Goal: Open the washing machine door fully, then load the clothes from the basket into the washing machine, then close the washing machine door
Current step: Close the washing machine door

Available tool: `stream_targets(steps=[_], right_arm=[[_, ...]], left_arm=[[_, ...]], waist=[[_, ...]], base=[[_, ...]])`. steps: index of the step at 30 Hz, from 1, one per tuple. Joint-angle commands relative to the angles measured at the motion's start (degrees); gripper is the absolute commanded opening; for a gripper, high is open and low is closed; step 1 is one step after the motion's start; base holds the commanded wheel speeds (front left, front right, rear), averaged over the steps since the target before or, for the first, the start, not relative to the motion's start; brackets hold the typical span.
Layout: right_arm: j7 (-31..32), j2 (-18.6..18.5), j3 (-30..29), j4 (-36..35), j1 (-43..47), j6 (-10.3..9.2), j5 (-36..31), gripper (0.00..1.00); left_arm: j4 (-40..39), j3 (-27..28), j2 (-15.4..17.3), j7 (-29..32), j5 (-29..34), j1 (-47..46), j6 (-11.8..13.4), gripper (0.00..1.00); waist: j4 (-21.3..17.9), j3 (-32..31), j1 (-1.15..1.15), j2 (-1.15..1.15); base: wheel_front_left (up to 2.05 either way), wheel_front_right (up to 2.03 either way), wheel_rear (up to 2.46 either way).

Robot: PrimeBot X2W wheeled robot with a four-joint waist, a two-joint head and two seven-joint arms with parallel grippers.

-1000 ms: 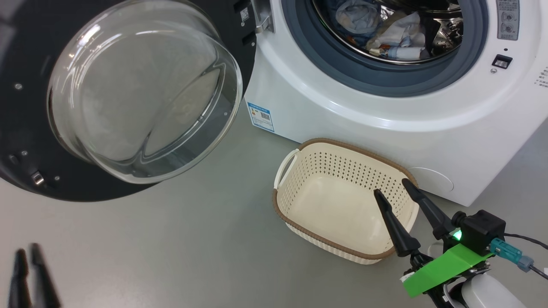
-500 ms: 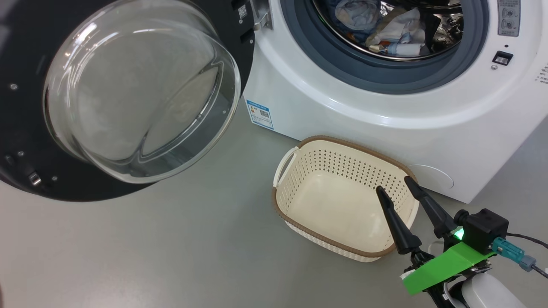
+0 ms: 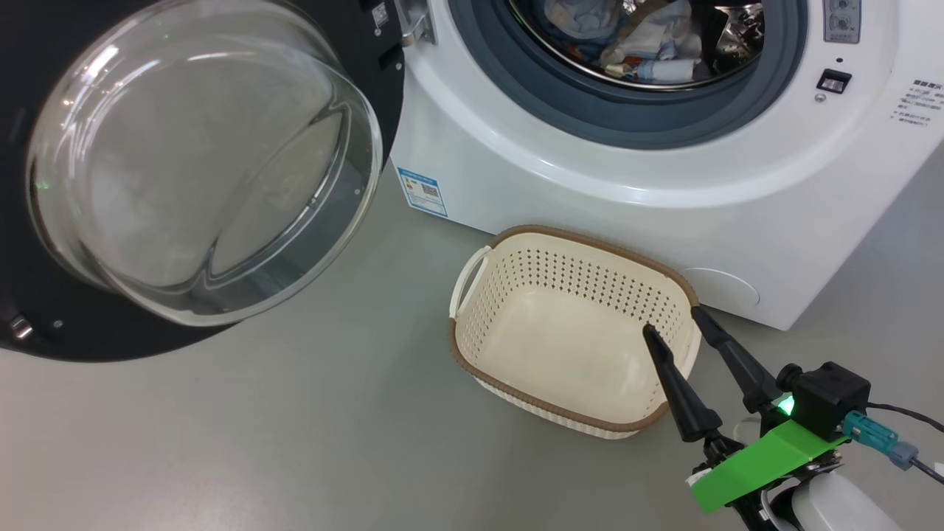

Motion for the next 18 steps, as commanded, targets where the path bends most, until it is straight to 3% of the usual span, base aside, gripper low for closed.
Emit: stream_targets(steps=[1, 4, 10, 18], right_arm=[[-0.46, -0.44, 1.35, -1.52, -0.30, 0.25, -0.19, 1.00], [-0.46, -0.74, 2.22, -1.42, -0.69, 0.25, -0.27, 1.00], [-0.46, -1.81, 3.13, -1.40, -1.35, 0.25, -0.27, 1.00], [-0.46, -3.25, 3.90, -1.81, -3.07, 0.25, -0.50, 1.00]], left_arm=[[-0.03, 1.31, 4.71, 1.45, -0.83, -2.05, -0.19, 0.00], [5.22, 0.91, 7.56, 6.11, -2.91, -4.45, -0.19, 0.00], [12.25, -1.65, 10.09, 15.05, -4.90, -7.79, -0.19, 0.00], [16.52, -3.41, 10.65, 18.20, -5.22, -10.97, -0.19, 0.00]], waist=[[-0.45, 0.45, 0.00, 0.00], [-0.92, 1.41, 0.00, 0.00], [-1.17, 3.64, 0.00, 0.00], [-1.59, 7.02, 0.00, 0.00]], base=[[0.00, 0.00, 0.00], [0.00, 0.00, 0.00], [0.00, 0.00, 0.00], [0.00, 0.00, 0.00]])
